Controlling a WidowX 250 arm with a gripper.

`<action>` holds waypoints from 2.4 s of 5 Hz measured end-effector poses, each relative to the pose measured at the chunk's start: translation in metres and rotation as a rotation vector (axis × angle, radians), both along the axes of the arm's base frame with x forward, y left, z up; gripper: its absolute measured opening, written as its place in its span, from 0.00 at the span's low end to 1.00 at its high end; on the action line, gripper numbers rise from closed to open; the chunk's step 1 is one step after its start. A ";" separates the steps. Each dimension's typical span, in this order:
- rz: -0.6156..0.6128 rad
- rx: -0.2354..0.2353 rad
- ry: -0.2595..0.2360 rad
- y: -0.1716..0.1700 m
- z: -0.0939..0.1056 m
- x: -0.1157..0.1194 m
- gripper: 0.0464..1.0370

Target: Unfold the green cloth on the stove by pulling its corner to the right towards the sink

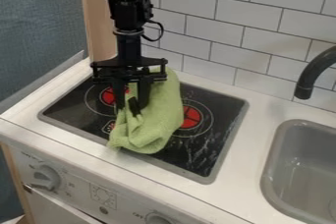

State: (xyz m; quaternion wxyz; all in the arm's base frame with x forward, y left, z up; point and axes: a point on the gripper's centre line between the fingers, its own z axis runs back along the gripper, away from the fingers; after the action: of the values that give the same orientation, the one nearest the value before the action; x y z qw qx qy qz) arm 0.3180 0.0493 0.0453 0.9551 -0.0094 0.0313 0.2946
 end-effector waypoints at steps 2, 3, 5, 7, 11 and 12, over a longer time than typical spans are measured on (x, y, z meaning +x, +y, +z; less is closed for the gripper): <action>0.002 -0.002 0.000 0.000 -0.001 0.000 0.01; 0.001 -0.004 0.001 0.000 -0.002 0.000 0.00; -0.012 -0.044 0.035 -0.007 -0.001 -0.006 0.00; -0.005 -0.101 -0.006 -0.016 0.032 -0.002 0.00; -0.051 -0.250 -0.115 -0.090 0.079 0.065 0.00; -0.056 -0.235 -0.115 -0.111 0.068 0.073 0.00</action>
State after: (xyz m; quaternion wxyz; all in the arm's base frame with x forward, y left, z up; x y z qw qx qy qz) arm 0.3907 -0.0613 0.1130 0.9554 -0.1374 0.0110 0.2611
